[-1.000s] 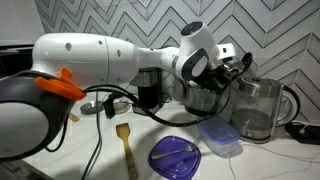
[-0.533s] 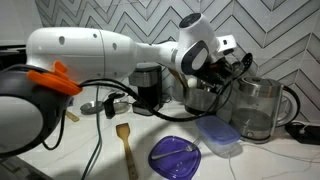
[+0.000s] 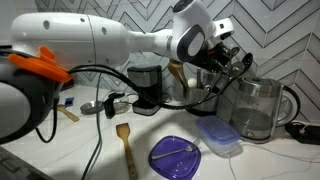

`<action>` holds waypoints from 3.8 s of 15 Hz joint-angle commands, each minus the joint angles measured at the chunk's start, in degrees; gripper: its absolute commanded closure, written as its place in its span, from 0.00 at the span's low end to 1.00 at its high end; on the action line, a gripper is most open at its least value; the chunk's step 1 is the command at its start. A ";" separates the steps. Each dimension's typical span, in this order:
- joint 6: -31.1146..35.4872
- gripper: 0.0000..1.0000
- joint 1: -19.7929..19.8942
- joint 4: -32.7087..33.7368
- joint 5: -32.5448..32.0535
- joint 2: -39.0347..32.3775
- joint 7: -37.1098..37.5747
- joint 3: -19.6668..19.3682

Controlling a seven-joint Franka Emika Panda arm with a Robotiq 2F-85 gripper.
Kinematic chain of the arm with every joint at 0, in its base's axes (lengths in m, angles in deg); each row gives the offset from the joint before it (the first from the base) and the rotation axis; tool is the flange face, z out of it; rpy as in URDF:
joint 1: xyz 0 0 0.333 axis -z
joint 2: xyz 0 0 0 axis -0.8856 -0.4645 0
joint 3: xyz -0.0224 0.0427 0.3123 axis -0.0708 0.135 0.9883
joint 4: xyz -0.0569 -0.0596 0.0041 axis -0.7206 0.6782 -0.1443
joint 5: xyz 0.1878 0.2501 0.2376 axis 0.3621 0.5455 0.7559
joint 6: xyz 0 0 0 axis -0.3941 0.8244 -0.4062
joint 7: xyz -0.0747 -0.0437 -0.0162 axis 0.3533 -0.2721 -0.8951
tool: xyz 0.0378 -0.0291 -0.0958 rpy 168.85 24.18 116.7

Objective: Remove the soup ladle from the utensil holding bucket and put it on the countertop next to the wooden spatula

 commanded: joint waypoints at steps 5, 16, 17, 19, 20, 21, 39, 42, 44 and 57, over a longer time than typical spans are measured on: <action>5.76 0.99 -3.55 -6.35 -3.68 6.81 2.37 -6.57; 5.21 0.99 -23.59 -28.33 -27.56 19.82 17.32 -31.96; 4.74 0.99 -26.12 -30.81 -30.38 21.16 18.26 -33.83; 3.78 0.99 -31.58 -35.91 -36.32 23.64 20.79 -37.55; 3.29 0.99 -34.47 -38.53 -39.48 24.97 22.29 -39.46; 2.62 0.99 -37.42 -41.27 -42.62 26.48 23.82 -41.17; -28.07 0.96 -29.63 -65.39 -73.30 47.87 29.91 -8.26; -27.90 0.96 -26.71 -67.37 -70.89 49.63 26.85 -5.09; -27.87 0.96 -26.34 -67.57 -70.72 49.93 26.35 -4.92; -32.77 0.99 -21.84 -67.99 -70.75 42.69 26.01 4.49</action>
